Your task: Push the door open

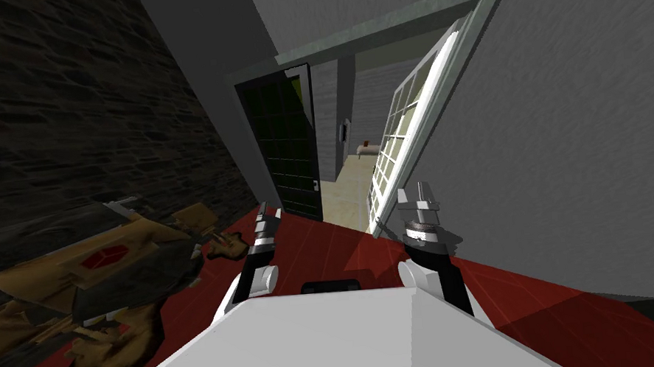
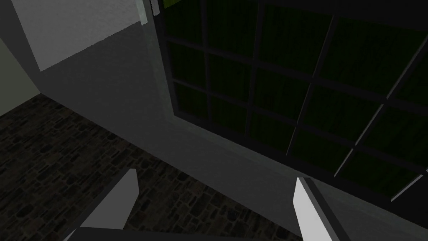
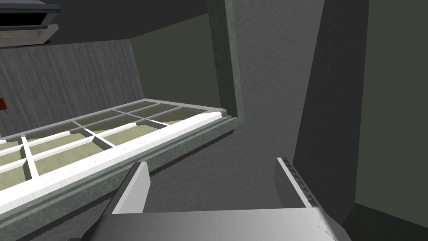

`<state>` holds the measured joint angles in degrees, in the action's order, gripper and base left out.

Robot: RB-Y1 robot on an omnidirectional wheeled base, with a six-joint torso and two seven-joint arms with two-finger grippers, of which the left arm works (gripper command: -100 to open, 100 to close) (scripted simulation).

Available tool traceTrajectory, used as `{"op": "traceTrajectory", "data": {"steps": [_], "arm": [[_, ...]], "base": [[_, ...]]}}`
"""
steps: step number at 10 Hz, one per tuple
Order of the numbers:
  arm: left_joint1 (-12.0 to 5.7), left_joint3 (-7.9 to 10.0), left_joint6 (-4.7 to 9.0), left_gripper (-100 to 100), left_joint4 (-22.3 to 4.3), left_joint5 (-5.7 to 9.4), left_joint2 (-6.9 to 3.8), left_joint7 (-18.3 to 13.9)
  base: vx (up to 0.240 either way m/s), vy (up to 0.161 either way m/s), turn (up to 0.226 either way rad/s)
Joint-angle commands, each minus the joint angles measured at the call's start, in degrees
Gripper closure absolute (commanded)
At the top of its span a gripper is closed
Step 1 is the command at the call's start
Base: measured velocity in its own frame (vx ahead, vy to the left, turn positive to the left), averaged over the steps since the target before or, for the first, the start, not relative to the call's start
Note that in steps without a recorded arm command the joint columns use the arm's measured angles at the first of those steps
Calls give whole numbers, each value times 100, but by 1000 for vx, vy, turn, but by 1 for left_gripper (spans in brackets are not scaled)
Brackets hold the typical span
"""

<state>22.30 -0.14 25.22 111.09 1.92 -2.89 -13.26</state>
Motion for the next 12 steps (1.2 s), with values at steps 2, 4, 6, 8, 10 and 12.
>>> {"op": "traceTrajectory", "data": {"steps": [2,4,6,8,10,12], "arm": [[-165,-72,162,-100,-415,148,-44,-291],[-307,-126,270,-100,-741,267,-76,-516],[-456,-182,382,-100,-1079,392,-106,-752],[-614,-242,501,-100,-1435,524,-130,-1000],[-772,-302,621,-100,-1785,657,-154,-1250],[-939,-365,747,-100,-2152,797,-170,-1515]], "base": [[80,38,-90],[90,56,-97],[91,52,-91],[88,58,-88],[89,51,-105],[77,65,-116]]}}
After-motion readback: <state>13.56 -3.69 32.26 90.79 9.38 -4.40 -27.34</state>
